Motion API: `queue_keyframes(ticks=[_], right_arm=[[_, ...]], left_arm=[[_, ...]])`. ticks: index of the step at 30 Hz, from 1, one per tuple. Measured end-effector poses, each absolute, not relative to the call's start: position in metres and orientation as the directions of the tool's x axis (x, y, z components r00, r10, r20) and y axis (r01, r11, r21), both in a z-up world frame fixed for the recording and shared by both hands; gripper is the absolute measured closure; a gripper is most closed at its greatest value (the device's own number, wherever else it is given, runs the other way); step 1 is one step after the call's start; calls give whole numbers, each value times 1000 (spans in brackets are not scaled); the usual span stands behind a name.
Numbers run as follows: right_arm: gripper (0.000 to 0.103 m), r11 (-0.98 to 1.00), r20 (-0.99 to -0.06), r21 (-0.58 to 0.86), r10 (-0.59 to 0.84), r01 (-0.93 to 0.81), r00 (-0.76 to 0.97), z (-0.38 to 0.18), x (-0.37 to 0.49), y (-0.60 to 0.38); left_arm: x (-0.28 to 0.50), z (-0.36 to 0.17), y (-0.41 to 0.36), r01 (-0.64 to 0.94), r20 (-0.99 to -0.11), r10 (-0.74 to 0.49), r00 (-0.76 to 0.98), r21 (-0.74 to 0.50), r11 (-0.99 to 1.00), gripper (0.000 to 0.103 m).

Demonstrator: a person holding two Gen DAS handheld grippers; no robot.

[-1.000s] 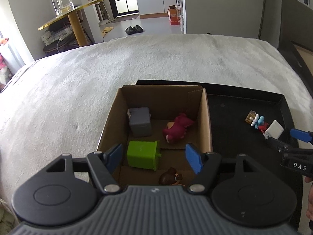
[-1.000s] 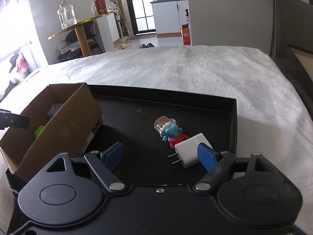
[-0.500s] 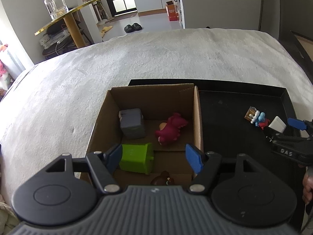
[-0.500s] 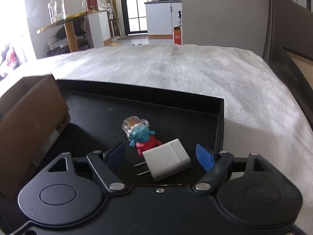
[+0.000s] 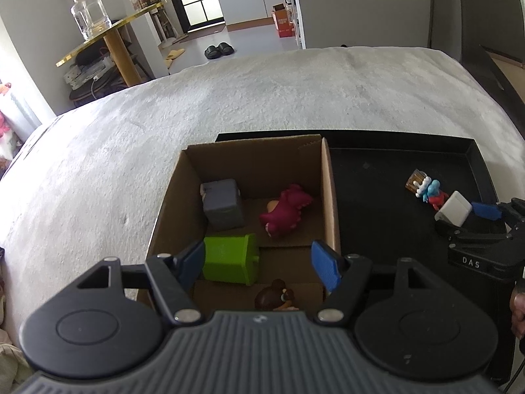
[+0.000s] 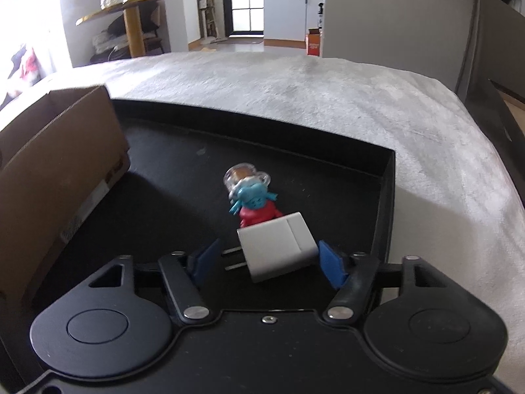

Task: Organize rigid objects
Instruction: 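Move the right gripper to the white plug adapter and close on it, then lift the white plug adapter with the right gripper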

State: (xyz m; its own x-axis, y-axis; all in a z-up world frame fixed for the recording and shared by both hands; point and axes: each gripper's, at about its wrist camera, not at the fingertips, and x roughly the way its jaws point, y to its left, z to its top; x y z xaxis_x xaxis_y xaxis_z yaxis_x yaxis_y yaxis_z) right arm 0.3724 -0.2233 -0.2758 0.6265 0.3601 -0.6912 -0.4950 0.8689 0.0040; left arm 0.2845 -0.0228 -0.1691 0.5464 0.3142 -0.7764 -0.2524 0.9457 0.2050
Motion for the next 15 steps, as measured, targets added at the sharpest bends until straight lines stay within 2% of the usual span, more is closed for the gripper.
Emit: queue_keyframes(ticks=[2, 4, 15], right_arm=[[44, 866, -692, -8, 356, -500, 628, -275, 369, -222], [53, 868, -692, -10, 353, -497, 630, -274, 367, -222], [53, 864, -733, 56, 376, -500, 567, -271, 350, -239]], left_arm=[[283, -169, -22, -254, -776, 315, 547, 205, 945, 33], [284, -168, -22, -258, -776, 317, 546, 204, 944, 33], [288, -172, -19, -261, -778, 322, 539, 209, 942, 33]])
